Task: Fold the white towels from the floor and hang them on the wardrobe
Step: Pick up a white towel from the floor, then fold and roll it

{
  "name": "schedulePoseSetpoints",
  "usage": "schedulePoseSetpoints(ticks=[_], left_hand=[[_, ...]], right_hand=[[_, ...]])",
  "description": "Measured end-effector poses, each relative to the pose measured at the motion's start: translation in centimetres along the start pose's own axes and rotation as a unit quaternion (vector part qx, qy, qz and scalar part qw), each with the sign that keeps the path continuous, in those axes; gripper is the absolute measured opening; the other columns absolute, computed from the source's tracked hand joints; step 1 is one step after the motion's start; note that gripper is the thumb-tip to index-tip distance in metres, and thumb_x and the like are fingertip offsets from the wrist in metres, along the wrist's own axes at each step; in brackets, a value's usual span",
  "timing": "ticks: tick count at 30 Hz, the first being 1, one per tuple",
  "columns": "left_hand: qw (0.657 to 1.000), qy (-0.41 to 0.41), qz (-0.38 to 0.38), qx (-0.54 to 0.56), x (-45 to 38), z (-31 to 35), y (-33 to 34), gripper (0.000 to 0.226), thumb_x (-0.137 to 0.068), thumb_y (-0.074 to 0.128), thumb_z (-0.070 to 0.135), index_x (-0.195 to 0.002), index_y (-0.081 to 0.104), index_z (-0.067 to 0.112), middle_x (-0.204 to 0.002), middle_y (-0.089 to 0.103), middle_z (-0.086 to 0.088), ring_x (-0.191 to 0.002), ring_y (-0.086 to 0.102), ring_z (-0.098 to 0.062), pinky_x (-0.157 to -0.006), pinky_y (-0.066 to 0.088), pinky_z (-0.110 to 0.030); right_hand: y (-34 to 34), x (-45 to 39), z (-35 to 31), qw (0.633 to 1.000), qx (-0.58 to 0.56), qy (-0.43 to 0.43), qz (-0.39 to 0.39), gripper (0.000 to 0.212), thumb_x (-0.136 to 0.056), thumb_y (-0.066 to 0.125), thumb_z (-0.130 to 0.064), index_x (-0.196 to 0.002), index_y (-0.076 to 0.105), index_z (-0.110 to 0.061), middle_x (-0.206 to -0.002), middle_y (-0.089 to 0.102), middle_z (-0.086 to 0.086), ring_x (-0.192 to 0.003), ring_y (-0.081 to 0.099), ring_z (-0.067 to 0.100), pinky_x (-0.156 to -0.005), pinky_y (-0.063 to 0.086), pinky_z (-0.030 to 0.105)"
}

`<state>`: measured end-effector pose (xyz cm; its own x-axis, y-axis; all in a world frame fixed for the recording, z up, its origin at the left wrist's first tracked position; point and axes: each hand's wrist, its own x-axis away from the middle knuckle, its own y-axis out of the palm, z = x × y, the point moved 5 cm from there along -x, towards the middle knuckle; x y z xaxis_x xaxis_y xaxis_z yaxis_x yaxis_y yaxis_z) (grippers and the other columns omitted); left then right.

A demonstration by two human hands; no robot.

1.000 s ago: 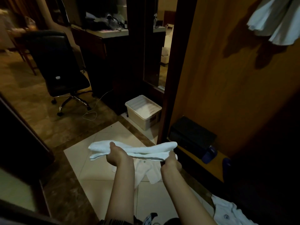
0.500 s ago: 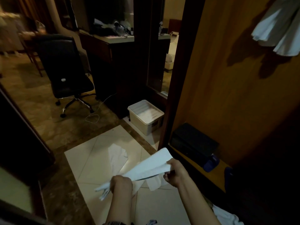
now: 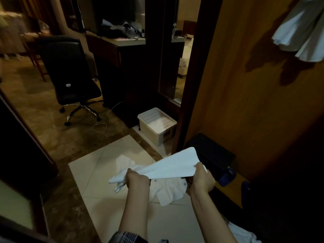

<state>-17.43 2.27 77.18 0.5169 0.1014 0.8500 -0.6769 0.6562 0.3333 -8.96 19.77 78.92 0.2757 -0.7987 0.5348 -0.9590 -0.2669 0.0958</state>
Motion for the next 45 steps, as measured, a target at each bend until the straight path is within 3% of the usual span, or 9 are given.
schedulePoseSetpoints(ticks=[4,10,18,22,25,29,35,40,45], left_hand=[[0.998,-0.016,-0.003,0.064,0.8,-0.3,0.8,0.049,-0.093,0.053,0.039,-0.134,0.046,0.014,-0.139,0.051,-0.008,-0.125,0.050,-0.029,-0.099,0.041,-0.042],[0.992,0.013,-0.094,0.084,3.6,-1.3,2.7,0.041,-0.090,0.061,0.041,-0.120,0.053,0.014,-0.108,0.058,-0.009,-0.091,0.057,-0.029,-0.084,0.046,-0.043],[0.978,0.026,-0.169,0.123,5.3,-1.6,4.2,0.030,-0.092,0.058,0.038,-0.113,0.051,0.018,-0.093,0.060,-0.004,-0.079,0.059,-0.023,-0.070,0.049,-0.043],[0.975,0.030,-0.178,0.129,5.4,-1.3,4.3,0.033,-0.092,0.058,0.037,-0.117,0.050,0.017,-0.097,0.061,-0.005,-0.083,0.059,-0.024,-0.082,0.049,-0.047],[0.975,0.043,-0.174,0.130,5.1,-0.8,4.1,0.032,-0.093,0.058,0.036,-0.117,0.047,0.018,-0.111,0.058,-0.008,-0.093,0.059,-0.027,-0.095,0.047,-0.049],[0.971,0.066,-0.184,0.141,4.3,0.6,3.4,0.038,-0.093,0.057,0.038,-0.124,0.045,0.018,-0.119,0.057,-0.009,-0.096,0.059,-0.027,-0.095,0.047,-0.049],[0.963,0.107,-0.206,0.139,3.5,2.4,2.2,0.048,-0.095,0.054,0.038,-0.135,0.038,0.018,-0.124,0.054,-0.012,-0.095,0.058,-0.026,-0.095,0.047,-0.049],[0.958,0.104,-0.239,0.120,3.6,2.7,2.3,0.034,-0.096,0.051,0.037,-0.122,0.042,0.019,-0.122,0.054,-0.012,-0.096,0.058,-0.027,-0.101,0.043,-0.051],[0.954,0.098,-0.262,0.109,3.9,2.5,2.7,0.026,-0.095,0.051,0.039,-0.111,0.051,0.019,-0.112,0.060,-0.010,-0.097,0.059,-0.028,-0.098,0.044,-0.051]], right_hand=[[0.0,0.2,-0.2,0.998,-0.042,0.034,-0.014,0.006,-0.075,0.070,-0.017,-0.076,0.064,-0.016,-0.084,0.068,0.009,-0.079,0.067,0.032,-0.076,0.057,0.051],[-0.4,-8.5,5.1,0.973,-0.179,0.129,-0.068,0.089,-0.017,0.072,-0.020,-0.106,0.067,-0.014,-0.095,0.073,0.014,-0.078,0.070,0.040,-0.077,0.052,0.059],[0.7,-2.0,-0.3,0.966,-0.202,0.153,-0.048,0.068,-0.038,0.072,-0.032,-0.103,0.068,-0.014,-0.092,0.074,0.009,-0.082,0.071,0.034,-0.079,0.054,0.045],[0.4,-0.4,-2.5,0.980,-0.161,0.113,-0.032,0.019,-0.076,0.070,-0.016,-0.091,0.063,-0.008,-0.084,0.068,0.010,-0.073,0.066,0.027,-0.072,0.056,0.039],[-0.1,-0.6,-4.0,0.995,-0.080,0.042,-0.048,0.018,-0.083,0.068,-0.008,-0.100,0.061,-0.006,-0.080,0.063,0.007,-0.069,0.060,0.021,-0.056,0.049,0.031],[-0.6,-0.5,-5.3,0.987,0.061,0.012,-0.147,0.020,-0.084,0.071,-0.012,-0.101,0.061,-0.009,-0.082,0.066,0.008,-0.063,0.057,0.016,-0.045,0.044,0.022],[-0.2,-0.2,-5.4,0.900,0.182,0.056,-0.391,0.015,-0.082,0.062,-0.009,-0.084,0.056,0.004,-0.056,0.050,0.010,-0.035,0.034,0.008,-0.035,0.027,0.015],[-0.4,-0.3,-4.4,0.894,0.182,0.107,-0.395,0.010,-0.090,0.046,-0.002,-0.082,0.052,-0.001,-0.050,0.042,0.005,-0.030,0.030,0.005,-0.029,0.023,0.012],[0.1,0.2,-3.8,0.858,0.249,0.077,-0.443,0.013,-0.089,0.053,-0.011,-0.093,0.053,0.002,-0.060,0.050,0.006,-0.039,0.040,0.007,-0.036,0.028,0.015]])
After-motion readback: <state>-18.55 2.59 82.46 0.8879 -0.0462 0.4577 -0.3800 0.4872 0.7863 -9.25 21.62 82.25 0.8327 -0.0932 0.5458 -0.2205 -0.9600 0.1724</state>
